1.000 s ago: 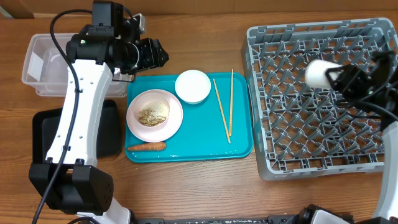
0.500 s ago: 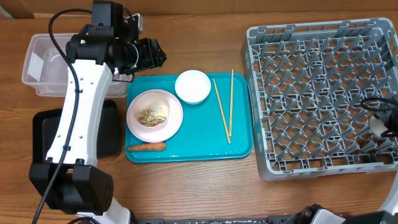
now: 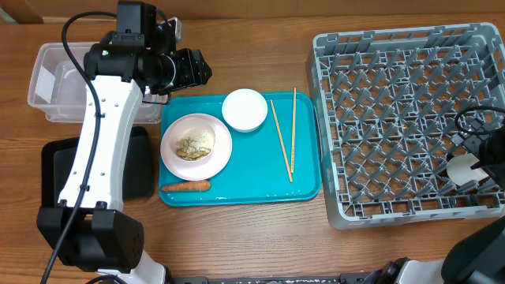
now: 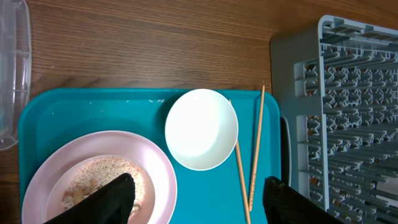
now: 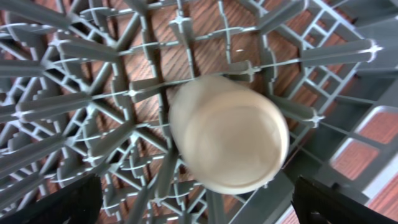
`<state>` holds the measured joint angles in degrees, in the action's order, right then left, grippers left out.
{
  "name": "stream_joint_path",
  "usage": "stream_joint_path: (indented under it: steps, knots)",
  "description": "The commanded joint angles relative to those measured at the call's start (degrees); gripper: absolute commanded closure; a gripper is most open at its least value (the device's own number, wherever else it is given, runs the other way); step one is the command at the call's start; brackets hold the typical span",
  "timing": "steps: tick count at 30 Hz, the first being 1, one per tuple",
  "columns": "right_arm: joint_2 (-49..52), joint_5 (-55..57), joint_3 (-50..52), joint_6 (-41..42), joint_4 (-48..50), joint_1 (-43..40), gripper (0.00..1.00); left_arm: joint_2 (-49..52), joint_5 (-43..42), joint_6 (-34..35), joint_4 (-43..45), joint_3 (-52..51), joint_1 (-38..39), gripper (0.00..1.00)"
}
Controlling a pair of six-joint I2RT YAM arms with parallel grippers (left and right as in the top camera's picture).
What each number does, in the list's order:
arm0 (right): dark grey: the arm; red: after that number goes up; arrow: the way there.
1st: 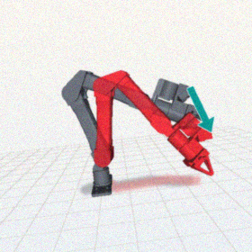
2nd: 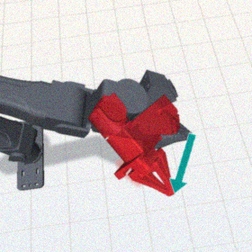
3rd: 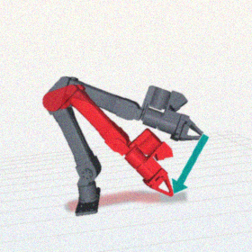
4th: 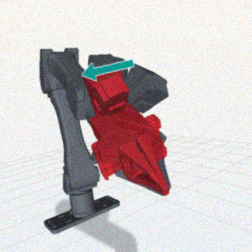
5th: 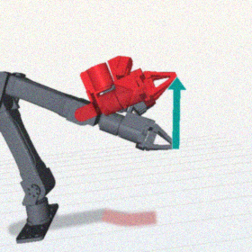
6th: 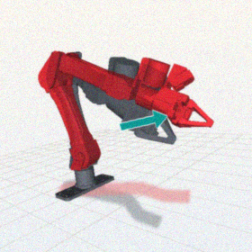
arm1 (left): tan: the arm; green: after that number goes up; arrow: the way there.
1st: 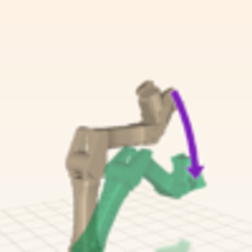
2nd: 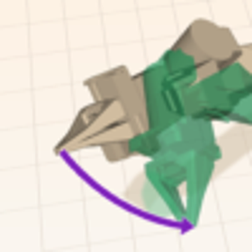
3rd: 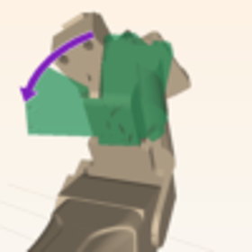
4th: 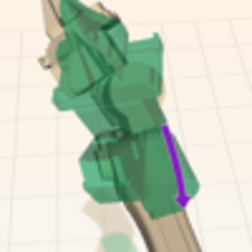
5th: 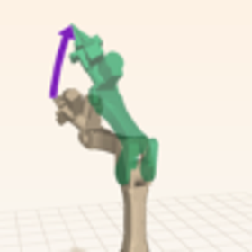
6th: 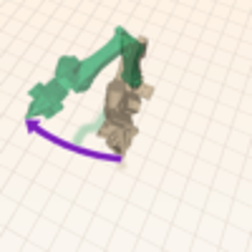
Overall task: Sort waste into correct bins and load items into the dishwasher
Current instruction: 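Place the white cup in the dish rack with the right gripper, then grasp the white bowl with the right gripper and place it in the rack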
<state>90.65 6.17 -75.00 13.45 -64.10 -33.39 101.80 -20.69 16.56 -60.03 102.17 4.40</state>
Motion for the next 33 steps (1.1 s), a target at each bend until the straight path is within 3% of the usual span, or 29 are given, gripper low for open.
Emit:
stream_joint_path:
  steps: [1,4,7,9,11,14,16,20,24,29,33]
  knots:
    - [-0.2,-8.4,-1.9,-0.7,0.8,-0.1,0.00,-0.5,0.8,-0.5,-0.3,0.9,0.1,0.30]
    - [-0.3,-19.2,-4.7,-4.6,0.9,0.0,0.00,-0.5,2.1,-0.5,-1.5,0.9,0.1,0.29]
    - [-0.9,-22.9,-11.4,-6.7,0.8,3.8,0.00,-0.5,3.8,-0.5,-2.5,0.9,0.1,0.28]
    - [-0.9,-23.3,-17.3,-9.2,2.1,12.3,0.00,-0.5,6.3,-0.4,-3.7,0.9,0.1,0.24]
    - [-0.7,-25.2,-18.3,-10.4,8.9,24.6,0.00,-0.5,10.6,0.5,-5.8,0.9,0.0,0.13]
    - [2.6,-25.1,-18.3,-10.5,16.9,38.8,0.00,-0.5,19.8,6.1,-10.3,0.9,0.0,0.05]
    - [6.5,-25.0,-18.3,-10.4,20.3,45.0,0.00,-0.5,23.6,9.4,-12.8,0.9,0.0,0.00]
    - [15.6,-19.2,-18.3,-6.2,23.8,52.6,0.04,-0.5,24.1,9.8,-14.2,0.9,0.0,0.00]
    - [26.7,-18.9,-18.3,-3.8,26.0,58.0,0.16,-0.5,24.1,9.8,-14.3,0.9,0.0,0.00]
    - [31.7,-18.9,-18.3,-2.3,25.9,59.7,0.30,-0.5,24.0,9.8,-14.3,0.9,0.0,0.00]
    - [32.0,-18.6,-18.3,-1.3,25.2,59.7,0.76,-0.5,24.0,9.8,-14.3,0.9,0.0,0.00]
